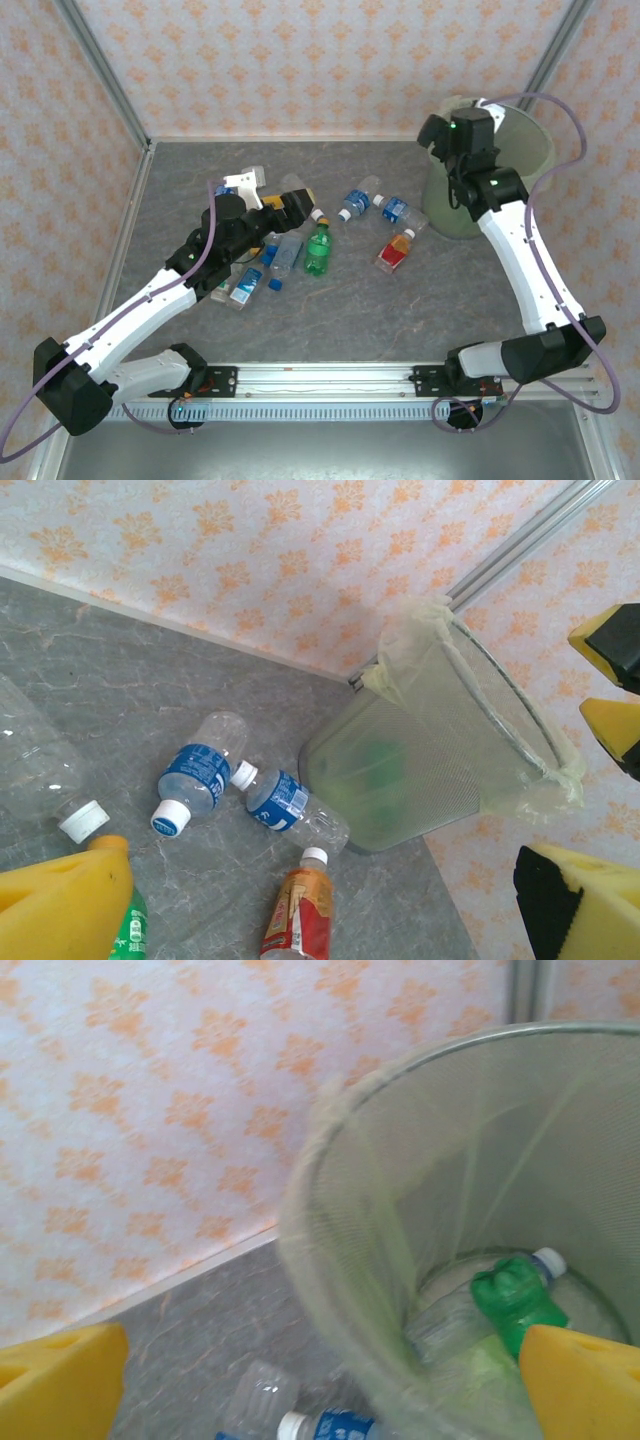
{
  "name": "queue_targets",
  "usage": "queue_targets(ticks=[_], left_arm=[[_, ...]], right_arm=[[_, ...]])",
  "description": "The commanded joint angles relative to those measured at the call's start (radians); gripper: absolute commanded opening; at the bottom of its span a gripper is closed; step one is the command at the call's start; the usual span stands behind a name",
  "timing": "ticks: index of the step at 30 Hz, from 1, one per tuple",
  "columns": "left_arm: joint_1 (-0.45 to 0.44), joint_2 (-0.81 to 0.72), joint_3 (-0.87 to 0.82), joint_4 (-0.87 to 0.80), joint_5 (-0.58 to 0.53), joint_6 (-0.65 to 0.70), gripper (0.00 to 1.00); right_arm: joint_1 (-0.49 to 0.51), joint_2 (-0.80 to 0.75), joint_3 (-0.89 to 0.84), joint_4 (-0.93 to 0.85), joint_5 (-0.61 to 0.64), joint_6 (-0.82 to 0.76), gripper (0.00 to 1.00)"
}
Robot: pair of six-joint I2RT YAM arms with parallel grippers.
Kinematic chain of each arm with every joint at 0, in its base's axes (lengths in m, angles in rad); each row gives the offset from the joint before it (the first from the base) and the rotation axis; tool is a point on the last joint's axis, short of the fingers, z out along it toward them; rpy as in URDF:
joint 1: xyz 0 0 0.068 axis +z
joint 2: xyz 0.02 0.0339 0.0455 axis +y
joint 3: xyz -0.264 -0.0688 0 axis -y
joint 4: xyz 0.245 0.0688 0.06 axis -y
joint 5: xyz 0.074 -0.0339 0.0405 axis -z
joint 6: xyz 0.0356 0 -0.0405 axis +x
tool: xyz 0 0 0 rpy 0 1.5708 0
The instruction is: Put the plastic bottles in the bin
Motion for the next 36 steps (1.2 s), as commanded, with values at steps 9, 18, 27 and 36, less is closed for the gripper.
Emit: queue_targets(ticks=[9, 18, 27, 36], left_arm=[[-0.008, -0.04, -0.03, -0.125, -0.174, -0.02, 0.99], [-0.008, -0.14, -0.112, -0.211, -0.308, -0.071, 0.99], [-0.009, -0.208, -0.154, -0.245, -0.312, -0.059, 0.99], [-0.008, -0.208, -0.143, -0.23, -0.285, -0.032, 0.99]], right_arm=[[0.202, 0.101, 0.027, -0.007, 0.105, -0.006, 1.0], [0.346, 0.18, -0.074, 0.054, 0.019, 0.049, 1.0], [0.437, 0.319, -0.167, 0.105, -0.165, 0.178, 1.0], [0.437, 0.466, -0.188, 0.115, -0.369, 0.243, 0.82]])
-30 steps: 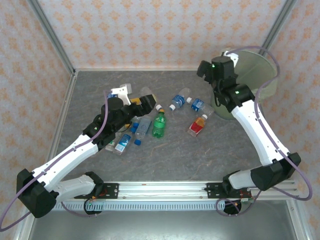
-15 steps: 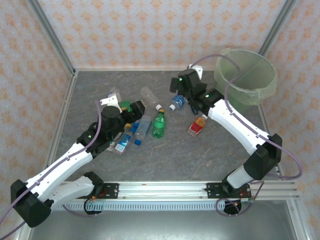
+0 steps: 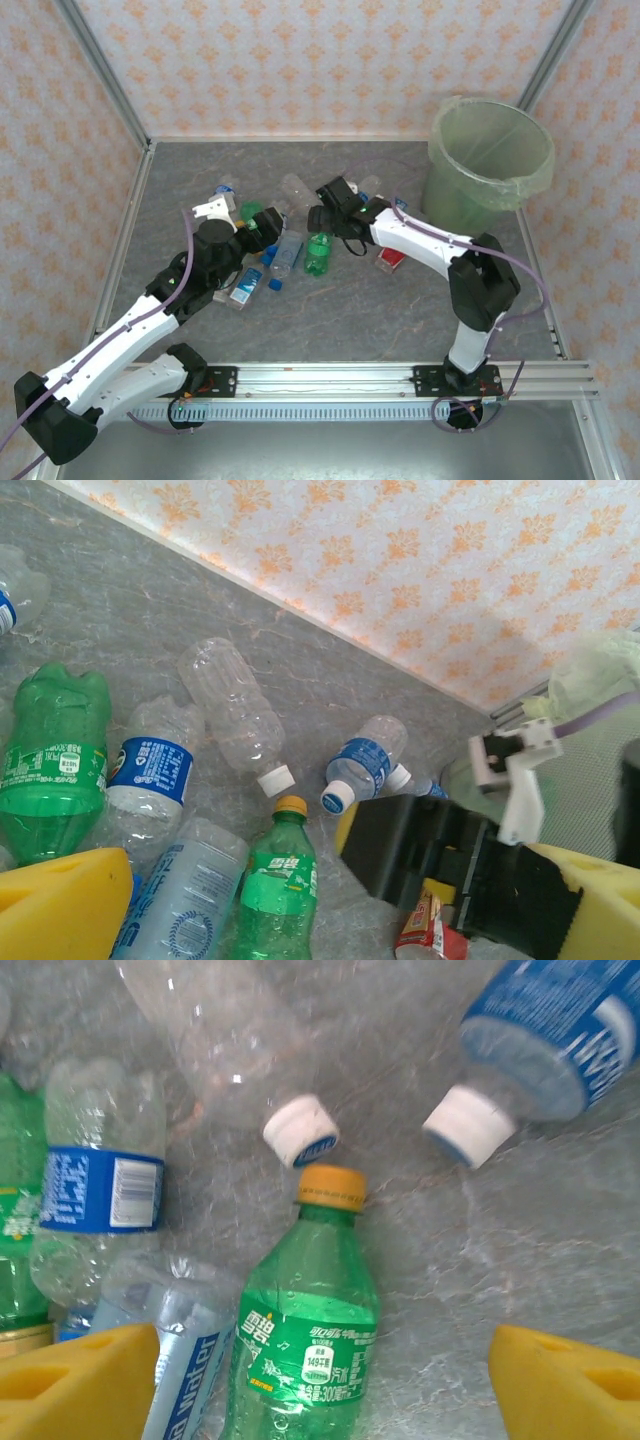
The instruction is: Put the plastic bottles in the bin
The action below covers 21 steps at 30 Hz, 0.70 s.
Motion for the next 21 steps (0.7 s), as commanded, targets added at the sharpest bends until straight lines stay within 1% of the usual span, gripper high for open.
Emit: queue_targets(ticks=[1, 8, 19, 21], left_arm=[[-0.008, -0.004, 0.001, -0.005, -0.003, 0.029, 0.99], [-0.008, -0.002, 0.006, -0.005, -0.002, 0.035, 0.99], [-0.009, 0.003, 0.008, -0.009, 0.004, 0.037, 0.99], [-0.008, 0.003, 0.01, -0.015, 0.001, 0.037, 0.99]], right_arm=[[-0.002, 0.047, 0.007, 0.006, -0.095, 0.044, 0.82], [-0.002, 0.09, -0.035, 0.029, -0.152, 0.086, 0.79], [-0.002, 0.155, -0.09, 0.097, -0.193, 0.11, 0.75], [-0.002, 0.17, -0.089, 0.102, -0.197, 0.111, 0.71]])
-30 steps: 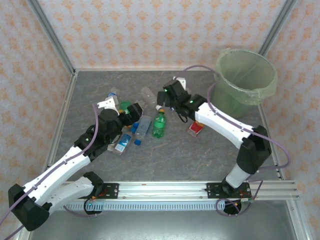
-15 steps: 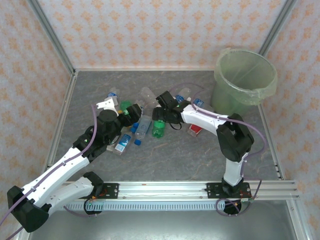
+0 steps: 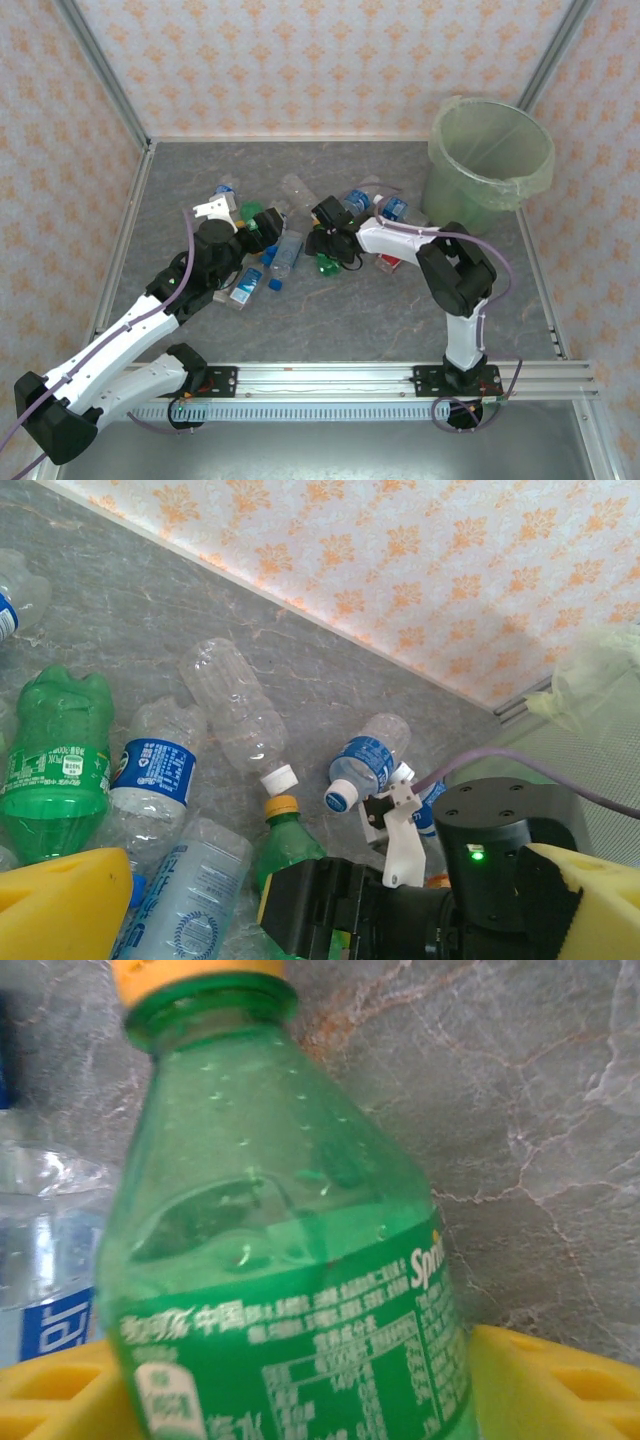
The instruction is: Put the plastic bottles in the bin
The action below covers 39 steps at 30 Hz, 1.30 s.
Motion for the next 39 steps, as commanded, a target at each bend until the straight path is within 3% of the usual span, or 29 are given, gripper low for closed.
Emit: queue_targets(ticks=[1, 7, 10, 16, 26, 39], left_arm=[[-0.008, 0.001, 0.011, -0.016, -0.002, 0.018, 0.99], [-0.008, -0.007, 0.006, -0.018, -0.004, 0.017, 0.99], [-0.008, -0.006, 0.001, -0.013, -0.004, 0.015, 0.99], [-0.008, 0.0, 0.004, -0.005, -0.002, 0.019, 0.99], [-0.008, 0.012, 0.026, 0.017, 0.018, 0.027, 0.99], [-0.009, 0.073, 0.099, 0.116, 0.124, 0.053, 0.99]], right_arm=[[-0.002, 0.027, -0.004, 0.024, -0.007, 0.014, 0.68], [-0.002, 0.018, -0.009, 0.014, 0.005, 0.0, 0.62], [-0.002, 0.003, -0.009, 0.007, 0.014, -0.005, 0.47], [-0.002, -0.033, -0.003, -0.011, 0.04, -0.004, 0.43], [-0.014, -0.123, 0.091, -0.111, 0.137, -0.036, 0.45], [-0.174, -0.34, 0.279, -0.219, 0.268, -0.115, 0.45]])
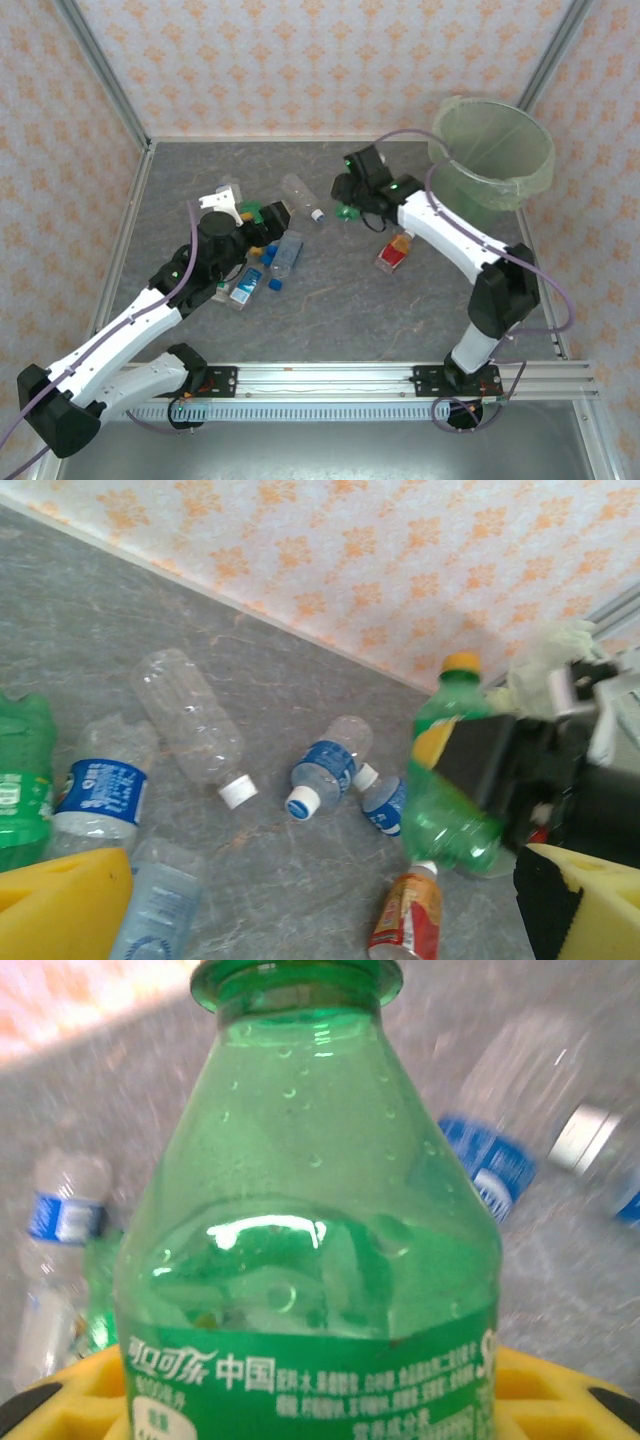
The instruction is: Put the plastic bottles in the bin
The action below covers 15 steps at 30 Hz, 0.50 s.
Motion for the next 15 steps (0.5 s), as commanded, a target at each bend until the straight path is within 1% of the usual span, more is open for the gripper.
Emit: queue_targets(ticks=[1, 8, 15], left_arm=[[-0.008, 0.02, 0.045, 0.075, 0.071, 0.028, 0.99], [-0.012, 0.057, 0.085, 0.169, 0.191, 0.042, 0.99], [-0.021, 0.083, 0.109, 0.187, 0.224, 0.051, 0.99]], right_arm=[[-0.046, -0.073, 0.075, -0.066, 0.083, -0.045, 0.45], [-0.206, -0.154, 0.174, -0.097, 0.094, -0.089, 0.45], [-0.367, -0.176, 0.258, -0.148, 0.123, -0.143, 0.45]])
